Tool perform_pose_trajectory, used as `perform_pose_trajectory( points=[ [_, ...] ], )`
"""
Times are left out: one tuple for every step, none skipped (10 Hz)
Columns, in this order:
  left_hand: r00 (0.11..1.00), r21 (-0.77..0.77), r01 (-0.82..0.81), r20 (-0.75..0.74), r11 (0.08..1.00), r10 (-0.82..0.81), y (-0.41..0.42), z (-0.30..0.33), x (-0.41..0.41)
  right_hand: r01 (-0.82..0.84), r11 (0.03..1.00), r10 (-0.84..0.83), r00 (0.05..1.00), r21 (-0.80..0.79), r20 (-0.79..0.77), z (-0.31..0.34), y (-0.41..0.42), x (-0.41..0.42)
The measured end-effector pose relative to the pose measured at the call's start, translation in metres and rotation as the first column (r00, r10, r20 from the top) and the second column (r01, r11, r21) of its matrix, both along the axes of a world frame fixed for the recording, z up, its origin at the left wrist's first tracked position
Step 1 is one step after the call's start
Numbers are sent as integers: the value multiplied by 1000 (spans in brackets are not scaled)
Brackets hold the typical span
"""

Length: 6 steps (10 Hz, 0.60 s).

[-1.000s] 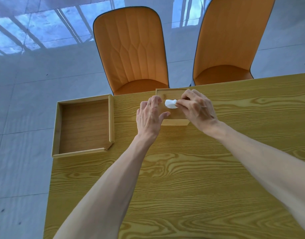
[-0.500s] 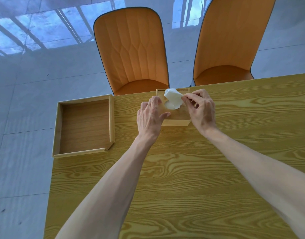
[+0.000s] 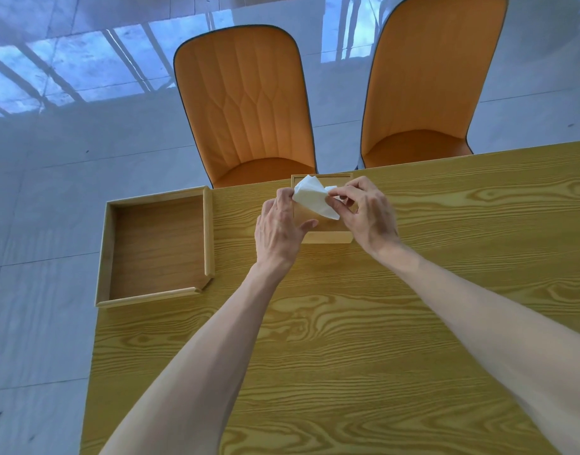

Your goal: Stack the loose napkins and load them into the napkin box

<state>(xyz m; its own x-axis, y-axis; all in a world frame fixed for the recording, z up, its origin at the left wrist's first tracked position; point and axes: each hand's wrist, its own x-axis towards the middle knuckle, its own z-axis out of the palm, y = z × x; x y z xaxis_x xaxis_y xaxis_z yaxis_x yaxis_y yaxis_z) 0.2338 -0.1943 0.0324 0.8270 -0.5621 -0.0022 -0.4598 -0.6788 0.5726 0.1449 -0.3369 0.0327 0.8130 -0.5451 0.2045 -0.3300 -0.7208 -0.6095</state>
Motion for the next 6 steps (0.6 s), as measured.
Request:
perform_pose_trajectory(
  points=[
    [1000,-12,1,-9,1000,-1,4,2,2,0,1000,0,1000,-3,-21,-1,-1,-1],
    [1000,10,-10,-17,1000,10,9,3,6,-15,1000,15,999,-2,-41,-2,-2,-4],
    [999,53,-19,-38,998,21,13,5,10,-18,1000,18,998,-1,-54,-1,-2,-6],
    [994,143,85,-83,986,-73,18,3,14,-5,1000,4,998,-7,-66,1,-3,-9],
    [988,194,133,-103,972,-115,24,7,14,-3,1000,2,998,-13,-60,7,-4,-13],
    [989,212,129,-101,969,-109,28,9,12,29,1000,-28,999,2,-40,14,-7,-18]
  ],
)
